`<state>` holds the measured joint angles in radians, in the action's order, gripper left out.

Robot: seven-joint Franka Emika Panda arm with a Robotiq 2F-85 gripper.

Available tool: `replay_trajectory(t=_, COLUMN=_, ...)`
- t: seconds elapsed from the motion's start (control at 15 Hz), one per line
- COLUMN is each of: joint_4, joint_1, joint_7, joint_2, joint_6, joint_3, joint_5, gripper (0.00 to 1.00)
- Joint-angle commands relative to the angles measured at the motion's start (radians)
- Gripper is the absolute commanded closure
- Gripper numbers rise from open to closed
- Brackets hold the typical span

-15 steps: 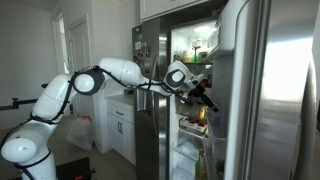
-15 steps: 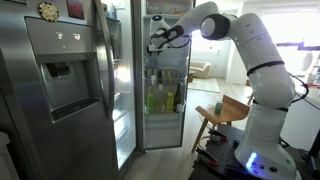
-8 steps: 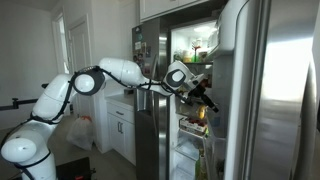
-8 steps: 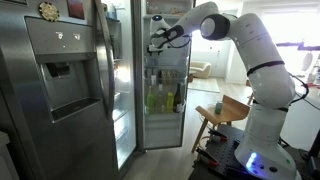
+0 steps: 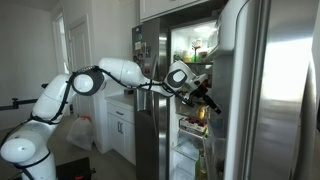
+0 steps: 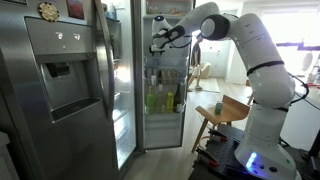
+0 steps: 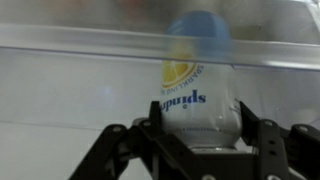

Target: Move the can in the fridge to the right

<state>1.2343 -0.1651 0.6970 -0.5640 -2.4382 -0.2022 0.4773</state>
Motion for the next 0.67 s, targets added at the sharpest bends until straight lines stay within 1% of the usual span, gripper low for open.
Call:
replay_trajectory(t=0.0, joint_4=0.019, joint_1=-0.003, joint_7=0.015, joint_2=0.024, joint_6=0.023, joint_3=-0.010, joint_5=-0.003, gripper=0.53)
replay_trajectory(t=0.6, joint_4=0.065, joint_1=-0.028, joint_7=0.026, joint_2=0.055, joint_6=0.012, joint_3=-0.023, joint_5=0.005, gripper=0.53)
